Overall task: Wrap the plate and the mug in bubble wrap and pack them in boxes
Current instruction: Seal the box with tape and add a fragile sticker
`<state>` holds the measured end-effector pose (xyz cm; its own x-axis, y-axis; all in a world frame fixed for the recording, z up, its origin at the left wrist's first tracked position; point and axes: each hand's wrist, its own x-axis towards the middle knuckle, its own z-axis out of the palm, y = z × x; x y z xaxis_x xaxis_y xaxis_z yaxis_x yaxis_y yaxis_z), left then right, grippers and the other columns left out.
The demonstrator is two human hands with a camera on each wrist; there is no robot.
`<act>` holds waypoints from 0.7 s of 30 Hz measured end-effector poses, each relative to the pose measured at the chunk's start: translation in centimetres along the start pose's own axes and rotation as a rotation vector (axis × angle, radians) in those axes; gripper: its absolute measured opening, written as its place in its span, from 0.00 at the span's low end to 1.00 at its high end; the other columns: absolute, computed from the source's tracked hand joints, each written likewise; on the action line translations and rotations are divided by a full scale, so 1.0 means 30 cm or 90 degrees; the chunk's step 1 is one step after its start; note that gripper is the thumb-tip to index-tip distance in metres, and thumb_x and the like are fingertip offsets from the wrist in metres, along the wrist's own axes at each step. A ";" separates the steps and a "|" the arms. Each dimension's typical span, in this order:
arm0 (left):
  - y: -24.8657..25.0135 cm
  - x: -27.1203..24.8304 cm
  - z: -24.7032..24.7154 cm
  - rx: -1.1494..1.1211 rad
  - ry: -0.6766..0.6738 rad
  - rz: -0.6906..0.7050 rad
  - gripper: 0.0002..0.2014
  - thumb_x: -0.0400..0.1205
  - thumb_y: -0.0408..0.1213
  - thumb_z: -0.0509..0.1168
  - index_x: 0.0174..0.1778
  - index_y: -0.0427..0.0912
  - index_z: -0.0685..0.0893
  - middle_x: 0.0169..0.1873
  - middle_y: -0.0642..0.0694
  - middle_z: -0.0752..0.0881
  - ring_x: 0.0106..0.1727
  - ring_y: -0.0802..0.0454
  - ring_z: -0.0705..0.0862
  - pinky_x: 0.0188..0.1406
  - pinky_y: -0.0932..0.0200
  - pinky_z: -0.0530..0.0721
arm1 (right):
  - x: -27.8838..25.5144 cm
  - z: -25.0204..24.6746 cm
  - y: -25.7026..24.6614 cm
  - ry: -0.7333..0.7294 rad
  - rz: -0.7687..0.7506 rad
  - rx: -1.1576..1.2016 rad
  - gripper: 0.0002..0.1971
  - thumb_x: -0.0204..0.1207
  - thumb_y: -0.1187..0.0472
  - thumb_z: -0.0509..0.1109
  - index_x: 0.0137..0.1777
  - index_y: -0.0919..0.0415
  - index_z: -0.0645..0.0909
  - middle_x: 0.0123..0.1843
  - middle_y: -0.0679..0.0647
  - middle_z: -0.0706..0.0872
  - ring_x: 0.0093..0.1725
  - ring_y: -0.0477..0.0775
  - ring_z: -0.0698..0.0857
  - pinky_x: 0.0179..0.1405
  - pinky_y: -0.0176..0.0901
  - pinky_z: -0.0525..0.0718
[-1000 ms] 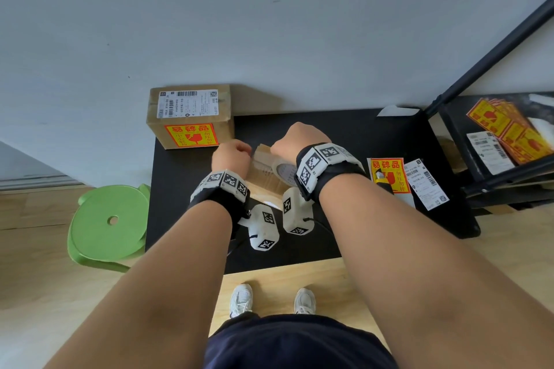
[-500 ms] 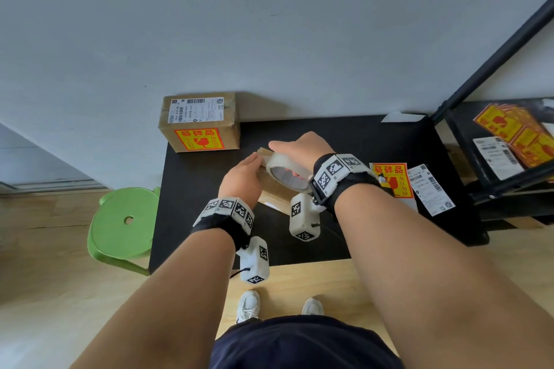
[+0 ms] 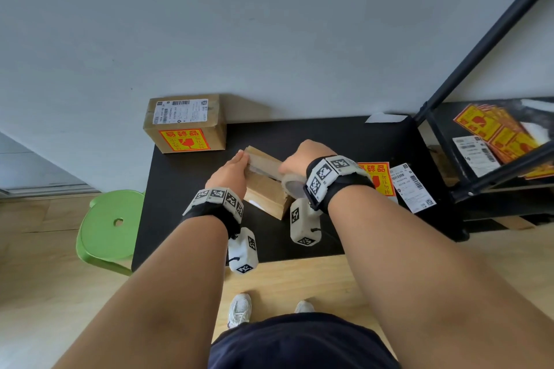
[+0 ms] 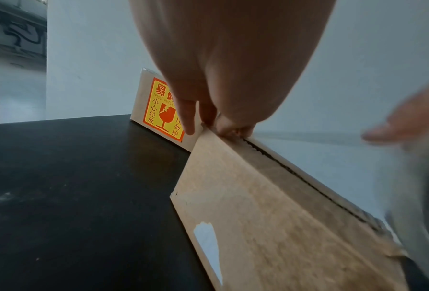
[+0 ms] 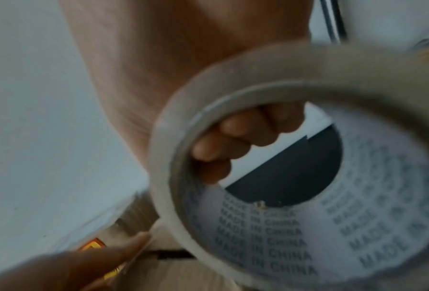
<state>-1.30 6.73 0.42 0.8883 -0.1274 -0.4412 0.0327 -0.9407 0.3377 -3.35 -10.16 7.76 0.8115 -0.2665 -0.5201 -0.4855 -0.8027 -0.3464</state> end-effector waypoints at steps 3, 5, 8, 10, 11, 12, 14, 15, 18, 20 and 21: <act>0.023 -0.007 0.014 0.030 -0.005 0.000 0.43 0.78 0.18 0.54 0.85 0.57 0.48 0.84 0.64 0.45 0.83 0.51 0.59 0.76 0.41 0.70 | 0.000 0.019 0.037 -0.014 0.006 -0.001 0.15 0.66 0.46 0.71 0.38 0.60 0.81 0.36 0.53 0.86 0.33 0.55 0.85 0.31 0.42 0.79; 0.028 -0.005 0.026 0.033 -0.016 0.007 0.41 0.80 0.18 0.52 0.86 0.53 0.46 0.84 0.60 0.42 0.85 0.51 0.49 0.80 0.40 0.63 | -0.001 0.019 0.060 -0.014 0.010 0.036 0.21 0.68 0.40 0.69 0.41 0.60 0.77 0.38 0.50 0.83 0.35 0.54 0.83 0.36 0.44 0.79; 0.034 0.002 0.034 0.007 -0.043 0.001 0.38 0.82 0.22 0.50 0.86 0.50 0.44 0.85 0.57 0.41 0.85 0.49 0.44 0.82 0.40 0.57 | -0.009 -0.001 0.094 -0.022 0.023 0.127 0.20 0.72 0.39 0.68 0.49 0.55 0.73 0.42 0.51 0.78 0.37 0.53 0.80 0.43 0.46 0.79; 0.035 -0.004 0.035 -0.019 -0.051 0.000 0.34 0.85 0.31 0.50 0.85 0.51 0.43 0.85 0.56 0.41 0.85 0.48 0.42 0.83 0.40 0.54 | -0.012 -0.003 0.108 -0.026 0.030 0.152 0.22 0.71 0.42 0.70 0.49 0.62 0.75 0.41 0.52 0.80 0.38 0.53 0.82 0.43 0.46 0.80; 0.032 -0.010 0.037 -0.020 -0.052 0.001 0.34 0.85 0.37 0.51 0.85 0.51 0.43 0.85 0.56 0.41 0.85 0.48 0.42 0.83 0.40 0.52 | -0.014 0.001 0.113 -0.029 0.032 0.142 0.22 0.70 0.44 0.70 0.50 0.63 0.78 0.41 0.53 0.83 0.39 0.55 0.83 0.42 0.46 0.81; 0.030 -0.017 0.040 -0.010 -0.052 0.004 0.35 0.84 0.42 0.53 0.85 0.52 0.43 0.85 0.57 0.41 0.85 0.48 0.42 0.83 0.39 0.51 | -0.019 0.007 0.119 -0.031 0.030 0.123 0.20 0.69 0.45 0.71 0.50 0.62 0.80 0.42 0.54 0.84 0.39 0.55 0.85 0.41 0.46 0.82; 0.031 -0.027 0.044 0.018 -0.051 0.003 0.36 0.83 0.46 0.53 0.85 0.52 0.42 0.85 0.57 0.40 0.85 0.49 0.42 0.83 0.38 0.51 | -0.030 0.021 0.136 -0.025 0.024 0.070 0.17 0.69 0.46 0.71 0.48 0.60 0.81 0.41 0.54 0.85 0.39 0.55 0.85 0.39 0.45 0.82; 0.036 -0.029 0.044 0.026 -0.050 -0.001 0.36 0.83 0.46 0.53 0.85 0.52 0.42 0.84 0.57 0.40 0.85 0.49 0.41 0.82 0.37 0.51 | -0.031 0.029 0.148 -0.015 0.020 0.036 0.17 0.69 0.45 0.72 0.46 0.59 0.80 0.40 0.54 0.85 0.38 0.55 0.85 0.37 0.45 0.82; 0.051 -0.031 0.044 0.035 -0.058 -0.006 0.36 0.84 0.43 0.53 0.85 0.52 0.41 0.85 0.57 0.39 0.85 0.49 0.41 0.83 0.37 0.50 | -0.037 0.055 0.192 0.012 0.024 -0.025 0.21 0.71 0.38 0.71 0.37 0.56 0.76 0.35 0.51 0.83 0.34 0.52 0.84 0.34 0.43 0.80; 0.053 -0.033 0.044 0.034 -0.058 -0.009 0.36 0.84 0.42 0.52 0.85 0.52 0.41 0.84 0.57 0.39 0.85 0.49 0.40 0.83 0.37 0.49 | -0.037 0.073 0.207 0.014 0.032 -0.028 0.22 0.72 0.36 0.70 0.35 0.55 0.74 0.35 0.51 0.82 0.33 0.51 0.83 0.33 0.43 0.79; 0.051 -0.035 0.046 0.035 -0.057 -0.009 0.36 0.83 0.41 0.52 0.85 0.52 0.41 0.84 0.57 0.39 0.85 0.49 0.40 0.83 0.37 0.48 | -0.036 0.080 0.211 0.013 0.037 -0.028 0.22 0.73 0.37 0.69 0.35 0.56 0.73 0.35 0.51 0.82 0.33 0.51 0.83 0.34 0.43 0.79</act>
<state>-2.81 4.98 0.26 0.8429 -0.1388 -0.5198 0.0182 -0.9582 0.2854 -8.08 -13.68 4.26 0.7891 -0.3243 -0.5217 -0.5180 -0.8078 -0.2814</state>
